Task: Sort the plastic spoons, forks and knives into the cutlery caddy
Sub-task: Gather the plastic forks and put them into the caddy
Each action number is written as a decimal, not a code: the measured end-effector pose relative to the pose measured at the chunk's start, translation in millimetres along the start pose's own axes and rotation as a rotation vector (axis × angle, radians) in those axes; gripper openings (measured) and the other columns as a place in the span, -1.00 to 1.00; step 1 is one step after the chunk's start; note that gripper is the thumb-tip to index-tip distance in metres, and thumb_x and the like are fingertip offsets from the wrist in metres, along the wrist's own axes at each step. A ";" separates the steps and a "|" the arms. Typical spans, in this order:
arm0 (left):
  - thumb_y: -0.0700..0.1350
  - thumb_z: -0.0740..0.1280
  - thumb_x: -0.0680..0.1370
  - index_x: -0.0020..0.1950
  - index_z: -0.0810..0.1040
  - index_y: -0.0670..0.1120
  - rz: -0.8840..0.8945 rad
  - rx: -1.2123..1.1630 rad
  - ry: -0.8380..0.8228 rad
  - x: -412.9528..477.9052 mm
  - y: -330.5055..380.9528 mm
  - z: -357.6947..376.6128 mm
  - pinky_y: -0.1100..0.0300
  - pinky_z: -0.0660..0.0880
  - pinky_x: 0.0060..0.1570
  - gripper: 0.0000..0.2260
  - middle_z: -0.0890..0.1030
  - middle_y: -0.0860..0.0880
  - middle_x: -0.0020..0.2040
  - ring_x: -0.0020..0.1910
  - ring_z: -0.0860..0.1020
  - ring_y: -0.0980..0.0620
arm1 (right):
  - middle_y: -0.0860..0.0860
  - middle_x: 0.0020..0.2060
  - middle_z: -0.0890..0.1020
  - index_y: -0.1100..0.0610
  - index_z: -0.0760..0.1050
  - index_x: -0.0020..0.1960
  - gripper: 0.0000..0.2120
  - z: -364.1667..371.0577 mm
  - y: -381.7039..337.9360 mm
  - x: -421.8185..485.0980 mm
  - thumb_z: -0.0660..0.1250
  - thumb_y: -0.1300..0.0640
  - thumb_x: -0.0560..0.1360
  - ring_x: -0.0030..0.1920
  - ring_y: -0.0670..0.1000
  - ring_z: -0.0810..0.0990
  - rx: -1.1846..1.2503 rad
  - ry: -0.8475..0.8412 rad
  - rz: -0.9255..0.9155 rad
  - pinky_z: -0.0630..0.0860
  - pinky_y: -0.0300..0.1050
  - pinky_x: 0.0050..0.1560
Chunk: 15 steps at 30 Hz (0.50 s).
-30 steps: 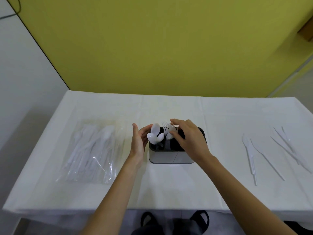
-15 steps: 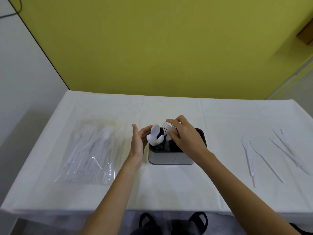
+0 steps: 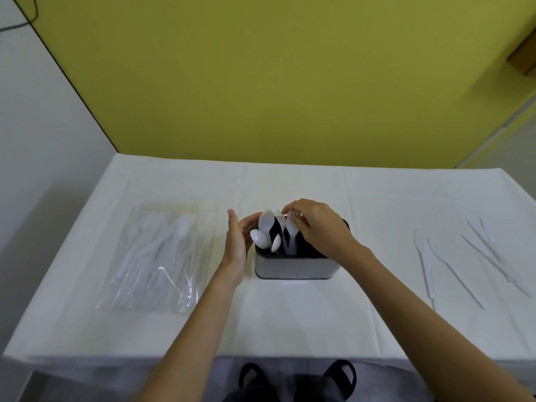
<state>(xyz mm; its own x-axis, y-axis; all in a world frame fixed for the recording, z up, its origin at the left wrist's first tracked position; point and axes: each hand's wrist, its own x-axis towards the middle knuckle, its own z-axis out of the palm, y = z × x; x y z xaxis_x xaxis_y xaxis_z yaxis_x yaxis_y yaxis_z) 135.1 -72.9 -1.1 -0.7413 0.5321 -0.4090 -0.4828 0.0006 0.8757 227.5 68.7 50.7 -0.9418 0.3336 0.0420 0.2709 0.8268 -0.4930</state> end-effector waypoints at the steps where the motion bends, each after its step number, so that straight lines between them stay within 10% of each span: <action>1: 0.21 -0.18 0.64 0.04 0.62 0.00 0.000 0.003 0.000 -0.4 0.4 0.3 0.26 0.45 0.10 -0.40 0.67 0.05 0.03 0.13 0.58 0.09 | 0.02 0.08 0.62 0.12 0.54 0.20 -0.74 1.4 1.6 -1.5 0.15 0.22 0.60 0.10 0.08 0.53 -0.007 0.021 0.000 0.47 -0.01 -0.05; 15: 0.23 -0.18 0.63 0.29 0.53 -0.08 0.076 0.075 -0.037 -3.0 17.6 6.1 0.15 0.26 0.39 -0.37 0.60 0.02 0.22 0.31 0.47 0.12 | 0.06 0.43 0.35 0.15 0.06 0.54 -0.45 4.5 8.7 -20.7 -0.04 -0.03 0.61 0.41 0.05 0.30 0.084 0.094 -0.056 0.23 -0.12 0.37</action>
<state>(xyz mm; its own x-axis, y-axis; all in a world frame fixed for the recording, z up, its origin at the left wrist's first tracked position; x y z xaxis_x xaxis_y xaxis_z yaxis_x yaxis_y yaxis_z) 131.6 -69.4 17.1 -0.7561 0.5636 -0.3327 -0.3892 0.0215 0.9209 248.5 67.0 41.6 -0.9312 0.3320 0.1503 0.1972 0.8059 -0.5582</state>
